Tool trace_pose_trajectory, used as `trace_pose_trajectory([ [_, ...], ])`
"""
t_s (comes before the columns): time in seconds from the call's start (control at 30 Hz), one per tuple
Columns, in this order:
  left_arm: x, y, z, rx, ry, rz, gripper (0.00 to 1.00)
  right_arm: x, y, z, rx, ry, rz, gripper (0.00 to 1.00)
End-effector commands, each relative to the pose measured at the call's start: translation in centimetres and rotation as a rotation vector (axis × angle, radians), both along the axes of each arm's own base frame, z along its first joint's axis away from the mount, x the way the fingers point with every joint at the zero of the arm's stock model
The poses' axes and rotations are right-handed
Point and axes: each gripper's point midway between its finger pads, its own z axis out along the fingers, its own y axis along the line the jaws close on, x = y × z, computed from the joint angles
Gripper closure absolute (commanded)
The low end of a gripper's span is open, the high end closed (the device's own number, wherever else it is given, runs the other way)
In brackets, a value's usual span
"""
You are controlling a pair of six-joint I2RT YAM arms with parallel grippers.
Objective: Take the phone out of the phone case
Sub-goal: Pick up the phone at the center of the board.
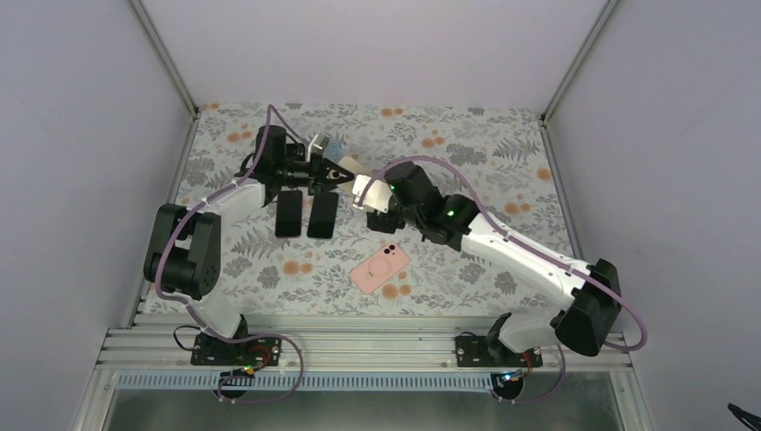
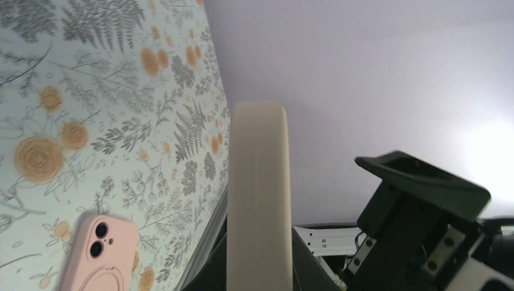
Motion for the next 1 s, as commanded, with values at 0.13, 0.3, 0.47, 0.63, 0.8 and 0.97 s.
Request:
trace_pose_trajectory([
  [0.13,1.7,0.9,-1.1,0.043,0.117,0.093,0.98,3.7,0.9,-0.8,-0.036,-0.153,-0.148,0.03],
  [0.3,2.2,1.7,-2.0,0.054,0.166,0.138,0.98,3.6,2.3,-2.1,-0.009,-0.115,-0.145,0.04],
  [0.47,2.5,1.9,-2.0,0.062,0.170,0.156,0.97,3.2,3.7,-3.2,-0.013,-0.115,-0.139,0.06],
  [0.63,2.6,1.9,-2.2,0.067,0.183,0.167,0.95,4.1,4.6,-4.6,-0.050,-0.133,-0.166,0.08],
  [0.8,2.5,2.0,-2.3,0.066,0.191,0.170,0.94,5.7,4.4,-3.6,-0.054,-0.226,-0.231,0.17],
  [0.97,2.5,2.1,-2.4,0.068,0.198,0.177,0.93,7.1,4.3,-3.6,-0.080,-0.309,-0.274,0.37],
])
